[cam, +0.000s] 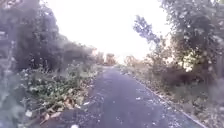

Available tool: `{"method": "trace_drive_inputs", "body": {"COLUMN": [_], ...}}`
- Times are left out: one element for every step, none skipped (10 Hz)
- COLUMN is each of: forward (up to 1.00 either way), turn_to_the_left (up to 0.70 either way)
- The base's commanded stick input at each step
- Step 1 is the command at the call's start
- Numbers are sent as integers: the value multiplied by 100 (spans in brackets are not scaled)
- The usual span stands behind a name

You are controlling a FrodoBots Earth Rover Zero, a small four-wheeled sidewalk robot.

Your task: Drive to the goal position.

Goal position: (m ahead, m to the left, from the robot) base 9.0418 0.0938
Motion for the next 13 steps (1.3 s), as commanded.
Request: {"method": "trace_drive_inputs", "body": {"forward": [45, 45, 45, 45, 45, 45, 45, 45, 45, 45, 45, 37, 16], "turn_to_the_left": [-16, -5, -2, -1, 0, 0, 0, 0, 0, 0, 0, 0, 0]}}
